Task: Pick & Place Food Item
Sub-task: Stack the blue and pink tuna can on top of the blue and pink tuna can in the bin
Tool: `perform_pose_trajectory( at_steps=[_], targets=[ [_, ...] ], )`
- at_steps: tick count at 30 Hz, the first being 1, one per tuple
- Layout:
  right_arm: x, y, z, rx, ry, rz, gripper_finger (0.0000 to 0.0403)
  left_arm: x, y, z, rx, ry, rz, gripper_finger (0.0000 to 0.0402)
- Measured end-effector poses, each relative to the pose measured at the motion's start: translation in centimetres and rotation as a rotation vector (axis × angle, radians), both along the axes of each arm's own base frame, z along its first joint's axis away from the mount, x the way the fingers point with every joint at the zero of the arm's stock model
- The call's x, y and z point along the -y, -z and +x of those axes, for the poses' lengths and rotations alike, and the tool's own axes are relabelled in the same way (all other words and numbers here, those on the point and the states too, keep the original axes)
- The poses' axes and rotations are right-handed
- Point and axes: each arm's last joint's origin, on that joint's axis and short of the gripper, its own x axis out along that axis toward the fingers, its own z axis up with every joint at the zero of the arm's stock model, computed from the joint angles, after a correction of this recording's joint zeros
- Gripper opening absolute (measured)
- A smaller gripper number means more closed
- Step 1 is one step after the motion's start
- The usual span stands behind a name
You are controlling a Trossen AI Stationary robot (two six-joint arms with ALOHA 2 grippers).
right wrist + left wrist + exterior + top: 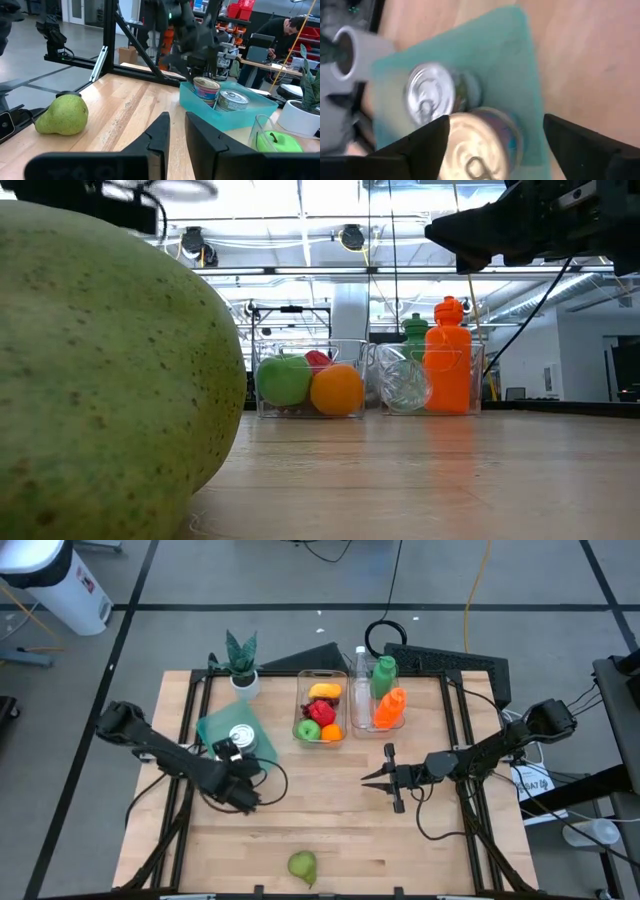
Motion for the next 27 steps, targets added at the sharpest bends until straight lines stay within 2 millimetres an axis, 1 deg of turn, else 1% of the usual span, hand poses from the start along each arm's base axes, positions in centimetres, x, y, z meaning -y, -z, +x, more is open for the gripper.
perform_pose_trajectory(
  at_steps=[2, 4, 7, 10, 12, 13, 16, 19, 22, 27],
  targets=[
    [0.0, 0.0, 0.0, 0.0, 0.0, 0.0, 0.0047, 0.2, -0.9, -0.4, 0.065, 0.043, -0.038, 0.0309],
    [0.0, 0.0, 0.0, 0.0, 0.0, 0.0, 0.0047, 0.5, -1.9, -0.9, 0.141, 0.085, -0.073, 0.0279],
    [0.0, 0.0, 0.0, -0.001, 0.0, 0.0, 0.0047, 0.7, -3.1, -1.9, 0.276, 0.147, -0.118, 0.0216],
    [0.0, 0.0, 0.0, -0.002, -0.001, 0.001, 0.0047, 0.5, -3.1, -3.5, 0.377, 0.185, -0.168, 0.0143],
    [0.0, 0.1, 0.0, -0.009, 0.0, 0.005, 0.0047, -0.1, -2.6, -4.8, 0.411, 0.145, -0.197, 0.0091],
    [0.0, 0.1, 0.0, -0.01, 0.0, 0.007, 0.0047, -0.5, -2.2, -5.4, 0.418, 0.097, -0.214, 0.0069],
    [0.0, 0.1, 0.0, -0.01, 0.0, 0.007, 0.0047, -1.8, -0.4, -7.0, 0.374, -0.027, -0.205, 0.0057],
    [0.0, 0.1, 0.0, -0.008, 0.0, 0.007, 0.0047, -2.6, 1.1, -7.8, 0.323, -0.128, -0.18, 0.0051],
    [0.0, 0.0, 0.0, -0.002, 0.0, 0.008, 0.0047, -2.9, 2.3, -7.7, 0.281, -0.161, -0.18, 0.0051],
    [0.0, -0.1, 0.0, 0.011, 0.0, 0.011, 0.0047, -3.1, 2.8, -7.2, 0.245, -0.173, -0.166, 0.0051]
  ],
)
